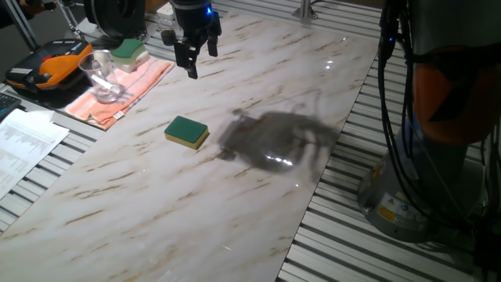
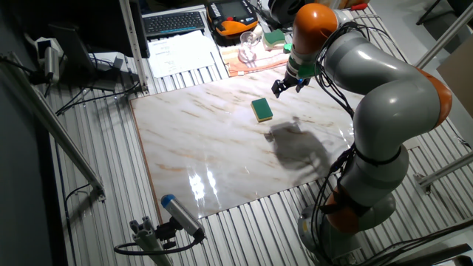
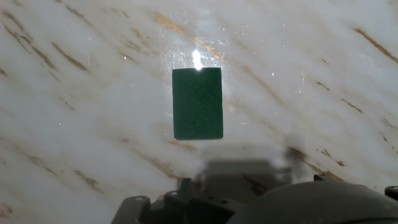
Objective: Clean the tabletop with a sponge
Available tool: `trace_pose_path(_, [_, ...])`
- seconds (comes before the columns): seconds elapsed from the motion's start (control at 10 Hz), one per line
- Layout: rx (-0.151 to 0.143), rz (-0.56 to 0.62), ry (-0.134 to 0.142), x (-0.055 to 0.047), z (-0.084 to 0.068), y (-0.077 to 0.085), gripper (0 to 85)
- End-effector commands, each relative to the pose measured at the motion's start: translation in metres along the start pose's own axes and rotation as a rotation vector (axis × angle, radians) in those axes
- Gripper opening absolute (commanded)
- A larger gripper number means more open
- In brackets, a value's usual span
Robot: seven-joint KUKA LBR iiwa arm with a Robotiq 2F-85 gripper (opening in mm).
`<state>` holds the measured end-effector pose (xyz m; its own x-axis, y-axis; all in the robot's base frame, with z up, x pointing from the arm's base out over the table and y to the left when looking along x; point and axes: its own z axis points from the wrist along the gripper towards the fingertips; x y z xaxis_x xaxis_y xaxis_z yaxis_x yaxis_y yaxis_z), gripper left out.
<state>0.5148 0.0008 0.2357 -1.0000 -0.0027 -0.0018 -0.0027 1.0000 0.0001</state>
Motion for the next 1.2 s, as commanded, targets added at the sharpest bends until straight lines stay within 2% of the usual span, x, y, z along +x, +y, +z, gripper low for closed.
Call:
trace_pose_path(0.0, [-0.016, 0.139, 0.102, -0.0001, 0.0, 0.0, 0.0])
trace_pose_path(0.5, [-0.013, 0.139, 0.105, -0.0018, -0.0041, 0.0004, 0.0])
trace_pose_path(1.1, [0.0, 0.115, 0.076, -0.004, -0.0051, 0.0017, 0.0])
